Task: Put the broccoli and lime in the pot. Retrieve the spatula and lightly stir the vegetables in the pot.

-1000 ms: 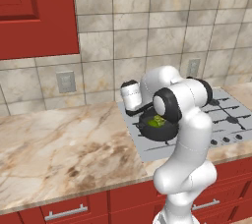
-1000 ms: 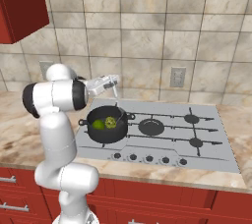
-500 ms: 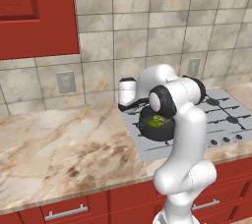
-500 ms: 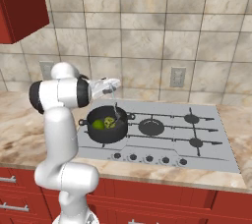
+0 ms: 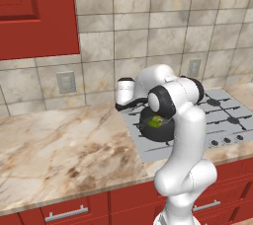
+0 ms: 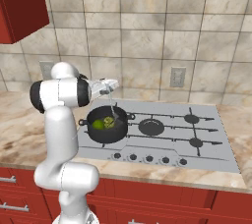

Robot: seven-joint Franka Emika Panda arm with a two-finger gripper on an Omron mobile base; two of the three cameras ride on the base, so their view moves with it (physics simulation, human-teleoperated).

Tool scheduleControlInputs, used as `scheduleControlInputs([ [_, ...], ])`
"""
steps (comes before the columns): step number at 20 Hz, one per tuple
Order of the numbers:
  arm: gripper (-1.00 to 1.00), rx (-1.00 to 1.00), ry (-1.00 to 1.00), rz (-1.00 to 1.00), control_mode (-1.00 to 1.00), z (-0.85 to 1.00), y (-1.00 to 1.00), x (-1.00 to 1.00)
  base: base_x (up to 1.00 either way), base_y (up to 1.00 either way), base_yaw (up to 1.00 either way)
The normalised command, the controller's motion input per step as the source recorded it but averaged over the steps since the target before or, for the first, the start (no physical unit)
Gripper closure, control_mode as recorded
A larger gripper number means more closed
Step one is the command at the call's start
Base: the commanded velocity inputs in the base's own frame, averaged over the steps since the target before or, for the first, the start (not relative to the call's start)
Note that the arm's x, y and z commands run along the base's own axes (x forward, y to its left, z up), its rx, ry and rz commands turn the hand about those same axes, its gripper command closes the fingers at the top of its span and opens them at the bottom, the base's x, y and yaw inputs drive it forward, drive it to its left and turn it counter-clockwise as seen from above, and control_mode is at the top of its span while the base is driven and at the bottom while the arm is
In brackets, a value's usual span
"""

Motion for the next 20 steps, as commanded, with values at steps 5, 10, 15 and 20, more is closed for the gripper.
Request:
scheduleControlInputs([
  [5,1.0,0.0,-0.03,-0.15,-1.0,0.02,0.23,0.37,0.0,0.0,0.0],
  [10,1.0,0.0,-0.04,-0.16,-1.0,0.16,0.21,0.37,0.0,0.0,0.0],
  [15,1.0,0.08,0.0,-0.01,-1.0,0.28,-0.08,-0.53,0.0,0.0,0.0],
  [20,1.0,0.01,0.0,0.18,-1.0,0.02,-0.02,-0.63,0.0,0.0,0.0],
])
